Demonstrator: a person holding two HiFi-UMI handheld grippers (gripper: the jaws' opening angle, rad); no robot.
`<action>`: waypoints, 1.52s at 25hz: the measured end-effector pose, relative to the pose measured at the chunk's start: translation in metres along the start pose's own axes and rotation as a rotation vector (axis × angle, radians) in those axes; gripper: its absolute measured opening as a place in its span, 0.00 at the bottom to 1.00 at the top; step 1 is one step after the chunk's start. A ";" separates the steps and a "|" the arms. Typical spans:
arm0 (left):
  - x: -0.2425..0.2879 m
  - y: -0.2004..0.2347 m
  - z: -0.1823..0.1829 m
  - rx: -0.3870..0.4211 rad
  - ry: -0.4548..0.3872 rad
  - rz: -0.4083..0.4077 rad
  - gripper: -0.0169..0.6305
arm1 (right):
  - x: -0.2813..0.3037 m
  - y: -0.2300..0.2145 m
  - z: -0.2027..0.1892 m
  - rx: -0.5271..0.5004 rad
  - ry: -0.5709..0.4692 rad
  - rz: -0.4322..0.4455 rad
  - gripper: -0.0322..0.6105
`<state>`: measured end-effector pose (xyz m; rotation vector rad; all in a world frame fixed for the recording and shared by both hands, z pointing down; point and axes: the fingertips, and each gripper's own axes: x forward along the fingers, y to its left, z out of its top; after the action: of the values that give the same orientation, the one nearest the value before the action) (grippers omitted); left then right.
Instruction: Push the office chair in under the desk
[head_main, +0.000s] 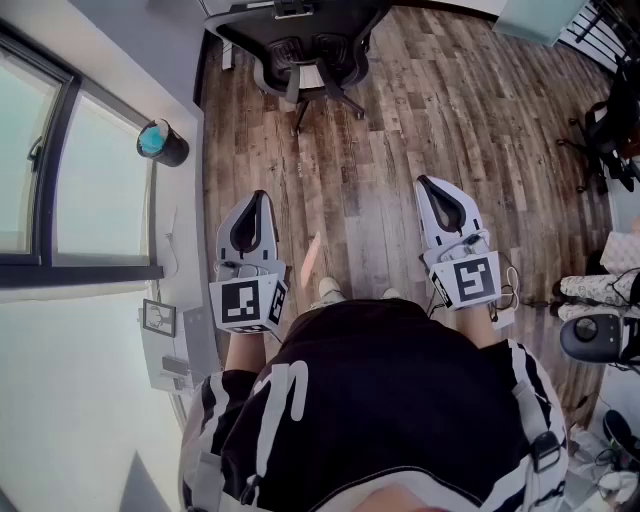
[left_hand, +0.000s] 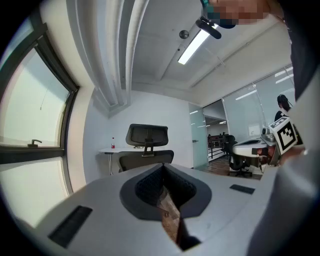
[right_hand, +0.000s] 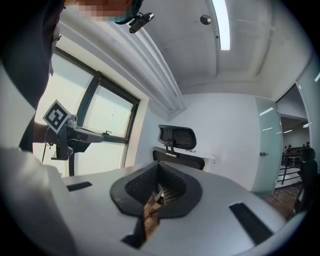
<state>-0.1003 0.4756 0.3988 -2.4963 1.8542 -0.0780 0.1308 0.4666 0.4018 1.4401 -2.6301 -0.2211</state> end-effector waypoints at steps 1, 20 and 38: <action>0.000 0.000 0.001 0.001 -0.003 0.001 0.04 | 0.000 -0.001 0.000 -0.001 0.003 0.000 0.06; -0.008 0.016 0.003 -0.026 -0.008 0.022 0.04 | 0.007 0.011 0.001 0.047 -0.020 0.004 0.06; -0.025 0.075 -0.009 -0.024 0.004 -0.010 0.04 | 0.029 0.075 0.030 0.069 -0.144 0.055 0.07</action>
<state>-0.1794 0.4785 0.4033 -2.5232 1.8554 -0.0611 0.0479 0.4837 0.3886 1.4208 -2.8146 -0.2382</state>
